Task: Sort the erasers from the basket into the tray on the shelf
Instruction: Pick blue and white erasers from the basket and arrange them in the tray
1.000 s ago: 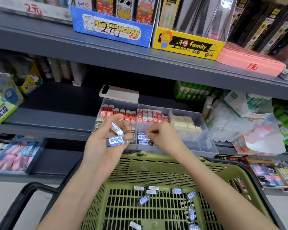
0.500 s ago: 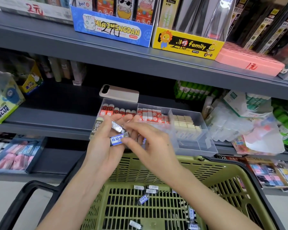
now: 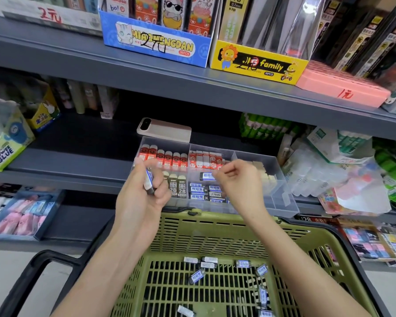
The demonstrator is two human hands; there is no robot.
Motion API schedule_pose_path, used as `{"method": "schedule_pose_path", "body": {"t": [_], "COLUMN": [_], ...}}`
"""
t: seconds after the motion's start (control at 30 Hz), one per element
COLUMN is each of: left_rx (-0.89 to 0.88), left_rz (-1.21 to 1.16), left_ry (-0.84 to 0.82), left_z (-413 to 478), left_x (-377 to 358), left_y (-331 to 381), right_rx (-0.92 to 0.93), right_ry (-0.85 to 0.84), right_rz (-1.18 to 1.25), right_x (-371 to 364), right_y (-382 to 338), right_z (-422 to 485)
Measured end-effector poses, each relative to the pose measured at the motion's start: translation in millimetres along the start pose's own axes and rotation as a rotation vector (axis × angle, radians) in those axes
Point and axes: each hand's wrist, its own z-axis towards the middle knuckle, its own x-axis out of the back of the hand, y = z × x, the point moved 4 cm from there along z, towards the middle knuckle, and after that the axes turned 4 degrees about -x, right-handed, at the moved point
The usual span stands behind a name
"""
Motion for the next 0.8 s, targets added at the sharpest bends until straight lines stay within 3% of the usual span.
{"method": "schedule_pose_path", "body": {"t": [0.3,0.5,0.57,0.7,0.8], "left_rx": [0.013,-0.131,-0.174,-0.207,-0.222], "left_rz": [-0.04,0.252,0.36,0.472,0.489], "left_ry": [-0.102,-0.211,-0.211,-0.208,-0.242], "left_z": [-4.0,-8.5,-10.7,-12.1,-14.6], "left_x": [-6.2,-11.0,-11.7,-11.8,-13.2], "left_y": [-3.2,0.2,1.3,0.7,-0.5], "right_rx": [0.107,0.127,0.183,0.131,0.057], "right_ry": [-0.084,-0.089,-0.066,-0.357,-0.439], "right_rz": [-0.456,-0.538,-0.372,0.376,0.547], "right_x": [-36.3,-31.6,-22.3,-6.5,0.7], "right_y": [0.1,-4.9,-11.5,-27.2,-29.8], "right_z": [10.0,6.7,-1.9,-31.6,-42.7]}}
